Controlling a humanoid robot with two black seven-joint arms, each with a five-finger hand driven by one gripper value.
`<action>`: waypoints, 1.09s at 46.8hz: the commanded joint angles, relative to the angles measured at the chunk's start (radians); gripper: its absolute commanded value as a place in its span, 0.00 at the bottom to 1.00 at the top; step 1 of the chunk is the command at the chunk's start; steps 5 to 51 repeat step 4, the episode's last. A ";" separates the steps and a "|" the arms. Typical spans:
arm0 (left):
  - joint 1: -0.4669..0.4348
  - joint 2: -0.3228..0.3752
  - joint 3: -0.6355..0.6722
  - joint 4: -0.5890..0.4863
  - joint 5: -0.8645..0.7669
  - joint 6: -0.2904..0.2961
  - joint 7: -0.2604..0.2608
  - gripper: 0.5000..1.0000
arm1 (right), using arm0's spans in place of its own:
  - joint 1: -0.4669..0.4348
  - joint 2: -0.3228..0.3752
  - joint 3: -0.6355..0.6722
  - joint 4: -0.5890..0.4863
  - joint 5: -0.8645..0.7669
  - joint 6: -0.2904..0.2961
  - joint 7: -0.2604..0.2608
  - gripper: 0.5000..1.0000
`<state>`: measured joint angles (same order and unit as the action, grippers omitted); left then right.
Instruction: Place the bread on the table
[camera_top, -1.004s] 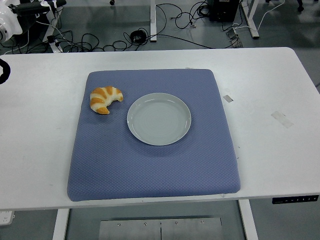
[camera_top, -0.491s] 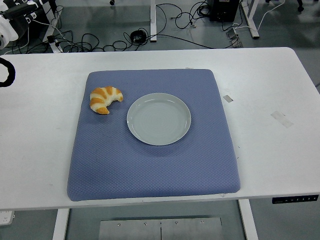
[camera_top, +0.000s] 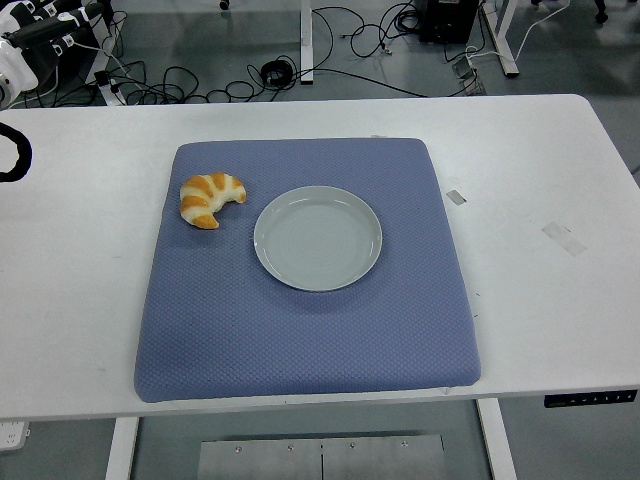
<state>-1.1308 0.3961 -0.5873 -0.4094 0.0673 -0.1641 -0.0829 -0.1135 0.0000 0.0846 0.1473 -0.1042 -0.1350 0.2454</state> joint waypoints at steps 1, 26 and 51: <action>0.000 0.000 0.000 0.000 0.000 0.000 0.000 0.94 | -0.005 0.000 0.000 0.000 0.001 0.000 0.000 1.00; 0.000 0.000 0.000 0.000 0.000 0.000 0.000 0.94 | -0.014 0.000 0.000 0.003 0.001 0.000 0.000 1.00; 0.000 0.000 0.000 0.000 0.000 0.000 0.000 0.94 | -0.014 0.000 0.000 0.003 0.001 0.000 0.000 1.00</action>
